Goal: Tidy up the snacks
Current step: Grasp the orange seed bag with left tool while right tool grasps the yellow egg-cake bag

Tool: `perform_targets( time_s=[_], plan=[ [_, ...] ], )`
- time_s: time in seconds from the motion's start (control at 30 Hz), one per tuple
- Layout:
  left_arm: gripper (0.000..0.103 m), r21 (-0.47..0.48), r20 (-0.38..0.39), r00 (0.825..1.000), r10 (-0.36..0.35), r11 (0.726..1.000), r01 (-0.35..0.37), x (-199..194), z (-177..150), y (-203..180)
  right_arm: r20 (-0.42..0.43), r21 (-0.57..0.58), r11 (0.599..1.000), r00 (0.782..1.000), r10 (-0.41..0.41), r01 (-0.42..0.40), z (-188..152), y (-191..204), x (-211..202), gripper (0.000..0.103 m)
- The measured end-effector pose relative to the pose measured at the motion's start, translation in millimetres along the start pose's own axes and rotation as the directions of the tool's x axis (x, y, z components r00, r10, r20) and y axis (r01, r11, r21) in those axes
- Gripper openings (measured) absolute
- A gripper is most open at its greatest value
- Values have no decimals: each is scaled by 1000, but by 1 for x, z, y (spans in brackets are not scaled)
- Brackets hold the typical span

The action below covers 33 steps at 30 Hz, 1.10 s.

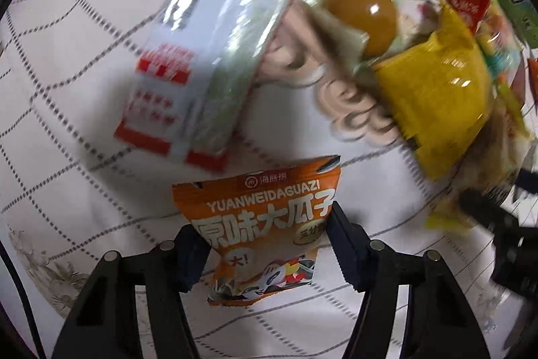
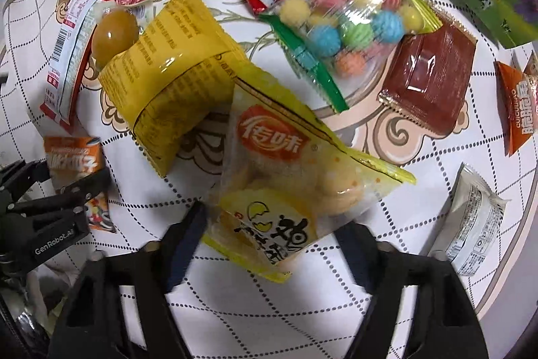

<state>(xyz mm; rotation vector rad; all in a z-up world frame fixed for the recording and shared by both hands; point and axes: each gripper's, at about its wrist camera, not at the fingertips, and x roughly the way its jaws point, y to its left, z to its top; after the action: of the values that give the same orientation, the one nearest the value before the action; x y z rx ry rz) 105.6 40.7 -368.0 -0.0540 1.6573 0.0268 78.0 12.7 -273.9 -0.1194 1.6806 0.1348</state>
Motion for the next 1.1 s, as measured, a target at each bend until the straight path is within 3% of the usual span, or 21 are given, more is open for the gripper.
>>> perform_targets(
  time_s=[0.07, 0.17, 0.27, 0.3, 0.33, 0.37, 0.4, 0.5, 0.6, 0.7, 0.73, 0.77, 0.83, 0.9, 0.93, 0.97, 1.1],
  plan=[
    [74, -4, -16, 1000, -25, 1000, 25, 5, 1, -3, 22, 74, 996, 999, 42, -44, -2, -13, -3, 89],
    [77, -17, -52, 997, -57, 998, 56, 21, -5, -6, 51, 215, 970, 993, 104, -113, -7, -36, -5, 89],
    [77, -42, -65, 996, -69, 997, 66, 30, -8, -6, 64, 369, 913, 985, 162, -174, -10, -59, -2, 89],
    [77, -44, -61, 996, -68, 997, 65, 30, -8, -7, 67, 411, 890, 981, 184, -196, -10, -65, 1, 89],
    [77, -45, -58, 996, -66, 997, 63, 31, -9, -8, 70, 418, 885, 978, 195, -207, -10, -68, 3, 80],
    [77, -46, -56, 996, -65, 997, 62, 31, -11, -9, 64, 402, 894, 980, 188, -198, -7, -68, 3, 65],
    [77, -47, -52, 997, -64, 997, 62, 30, -17, -8, 45, 351, 921, 986, 162, -167, -5, -64, 1, 61],
    [77, -47, -38, 998, -44, 998, 42, 30, -27, -3, -29, 133, 990, 998, 56, -52, -2, -44, 0, 60],
    [77, -36, -21, 1000, -19, 999, 18, 14, -24, 17, -69, 23, 1000, 998, 3, -1, -9, -36, 2, 61],
    [76, -2, 7, 1000, 21, 1000, -21, 5, -29, -1, -76, 62, 998, 997, 28, -24, -13, -43, 5, 75],
    [71, 12, 22, 999, 29, 999, -30, 4, -30, -3, -69, 86, 996, 997, 46, -40, -12, -44, 8, 75],
    [58, 26, 39, 999, 34, 999, -35, 1, -32, -7, -66, 109, 993, 996, 60, -52, -16, -43, 12, 75],
    [54, 51, 57, 997, 44, 998, -47, -3, -35, -13, -49, 148, 987, 996, 71, -63, -19, -66, 18, 75],
    [51, 61, 69, 997, 41, 997, -45, -7, -37, -15, -27, 167, 984, 997, 68, -62, -21, -72, 19, 73],
    [50, 62, 70, 997, 35, 997, -39, -13, -40, -17, -15, 172, 984, 998, 54, -51, -24, -75, 17, 62],
    [49, 62, 71, 997, 29, 998, -34, -15, -42, -16, -5, 173, 984, 999, 54, -52, -26, -74, 13, 58],
    [49, 60, 83, 997, 1, 998, -6, -33, -48, -14, 23, 195, 976, 996, 90, -93, -34, -85, -1, 54]
  ],
)
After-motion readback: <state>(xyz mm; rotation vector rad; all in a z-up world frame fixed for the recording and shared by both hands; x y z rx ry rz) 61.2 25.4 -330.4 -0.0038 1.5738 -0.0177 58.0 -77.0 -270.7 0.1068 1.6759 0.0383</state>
